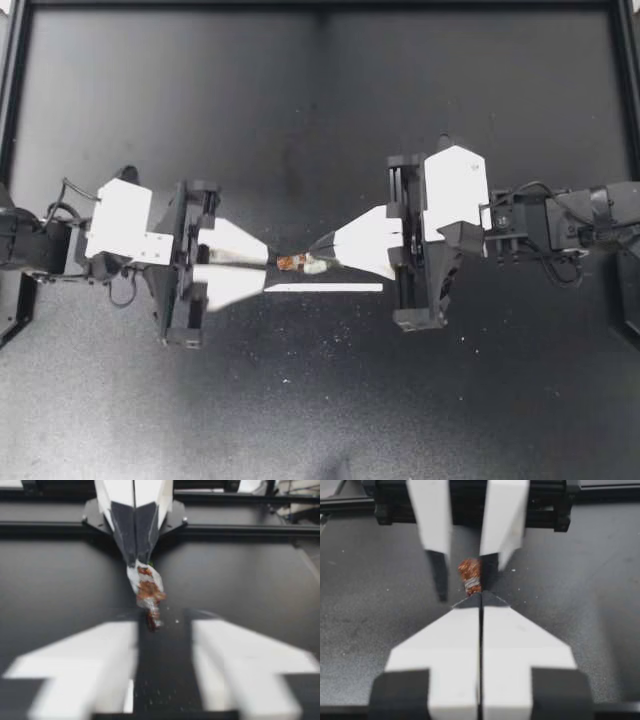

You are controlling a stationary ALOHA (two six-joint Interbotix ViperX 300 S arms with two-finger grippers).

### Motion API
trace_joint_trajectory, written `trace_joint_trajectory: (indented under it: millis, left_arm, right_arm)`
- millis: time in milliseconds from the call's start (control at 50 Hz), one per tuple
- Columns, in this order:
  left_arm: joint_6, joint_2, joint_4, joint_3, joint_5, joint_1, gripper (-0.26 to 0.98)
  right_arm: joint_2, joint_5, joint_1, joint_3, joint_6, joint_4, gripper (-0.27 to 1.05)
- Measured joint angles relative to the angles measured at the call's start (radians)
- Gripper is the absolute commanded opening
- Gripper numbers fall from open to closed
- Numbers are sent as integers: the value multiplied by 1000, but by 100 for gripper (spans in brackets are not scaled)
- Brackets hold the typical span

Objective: Pick up the candy and unwrap it.

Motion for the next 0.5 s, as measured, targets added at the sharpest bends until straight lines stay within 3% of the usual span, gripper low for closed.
trace_joint_trajectory:
  millis: [220,500]
  left_arm:
    - [-51,12,-83,-17,20,0,58]
    - [-86,41,-91,-60,6,0,57]
  right_arm:
    - [3,0,-5,0,-3,0,-19]
    - [15,0,-6,0,-8,0,-19]
